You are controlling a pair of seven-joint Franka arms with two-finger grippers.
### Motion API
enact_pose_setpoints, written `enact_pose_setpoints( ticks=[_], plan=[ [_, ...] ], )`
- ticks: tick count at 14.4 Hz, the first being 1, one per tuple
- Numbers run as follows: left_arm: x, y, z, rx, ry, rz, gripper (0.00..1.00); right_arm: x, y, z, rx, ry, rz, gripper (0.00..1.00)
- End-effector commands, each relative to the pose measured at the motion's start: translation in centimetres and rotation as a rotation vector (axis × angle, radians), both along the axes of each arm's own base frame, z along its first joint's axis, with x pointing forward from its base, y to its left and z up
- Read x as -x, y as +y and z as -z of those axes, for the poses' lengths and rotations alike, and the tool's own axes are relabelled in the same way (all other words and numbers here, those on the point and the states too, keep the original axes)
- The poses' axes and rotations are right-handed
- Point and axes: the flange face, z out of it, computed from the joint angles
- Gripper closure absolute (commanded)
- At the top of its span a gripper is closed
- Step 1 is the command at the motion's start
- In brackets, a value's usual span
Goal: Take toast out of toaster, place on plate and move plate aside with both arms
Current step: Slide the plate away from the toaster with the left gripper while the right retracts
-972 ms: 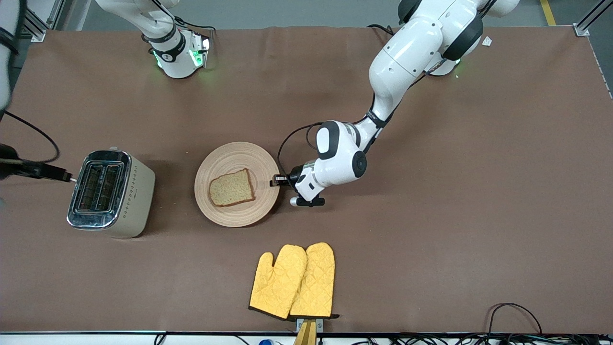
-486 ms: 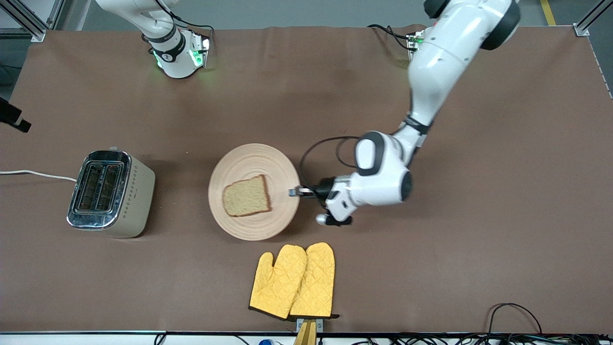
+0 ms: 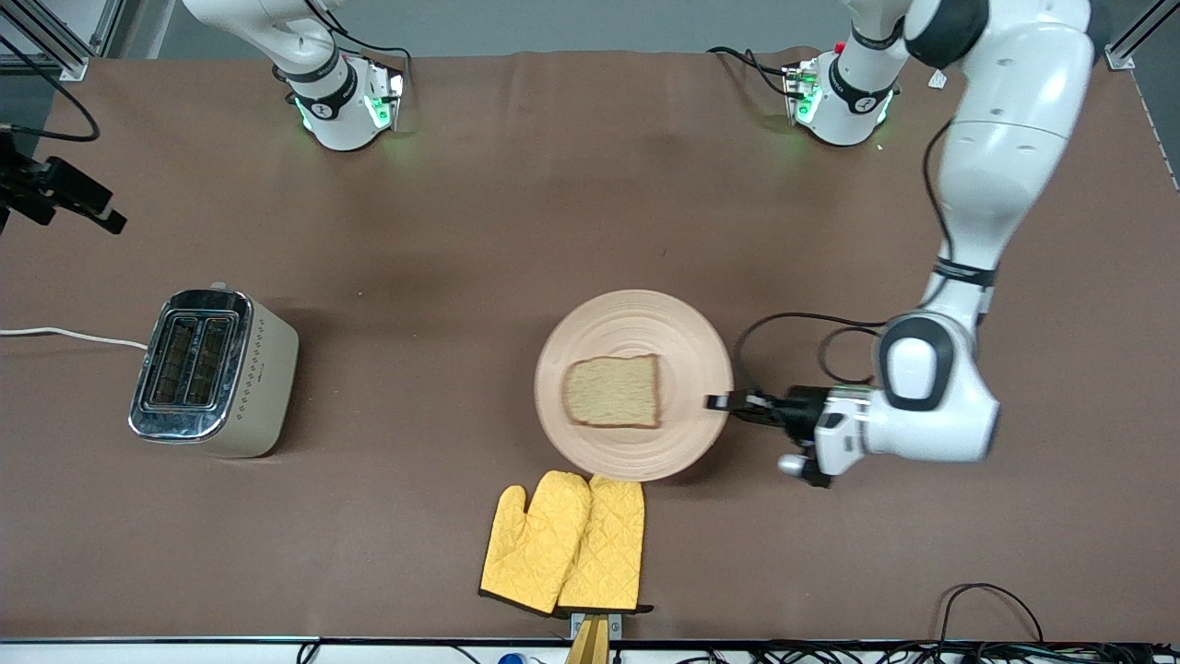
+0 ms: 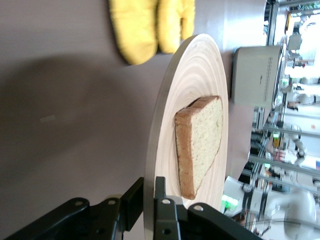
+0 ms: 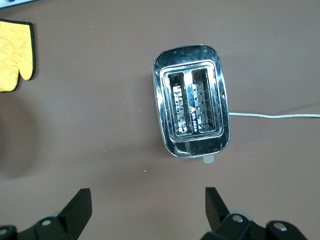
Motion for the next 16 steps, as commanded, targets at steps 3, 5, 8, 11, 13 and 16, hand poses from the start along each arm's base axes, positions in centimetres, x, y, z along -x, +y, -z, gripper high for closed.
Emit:
enact_pose_setpoints(
  ticks=[3,5,8,11,13,16],
  plan=[
    [0.3,17.3,1.4,0.086,-0.065,0.077,1.0,-0.1,0.1,-0.4,0.037,-0.008,0.008,0.0],
    [0.8,23.2,2.7,0.059,-0.074,0.037,1.0,-0.6,0.0,-0.9,0.041,-0.021,0.009,0.0],
    [1.9,28.9,5.4,0.058,-0.05,-0.056,1.0,-1.5,-0.2,-1.0,0.048,-0.024,0.017,0.0],
    [2.9,31.9,9.0,0.049,-0.017,-0.12,0.99,-1.7,-0.9,-0.4,0.047,-0.014,0.033,0.0],
    [3.1,32.7,10.6,0.049,-0.016,-0.146,0.98,-1.7,-0.1,-0.4,0.065,-0.014,-0.014,0.0],
    [3.0,32.8,10.6,0.047,-0.019,-0.148,0.76,-2.4,0.6,-1.1,0.07,-0.033,-0.048,0.0]
  ],
)
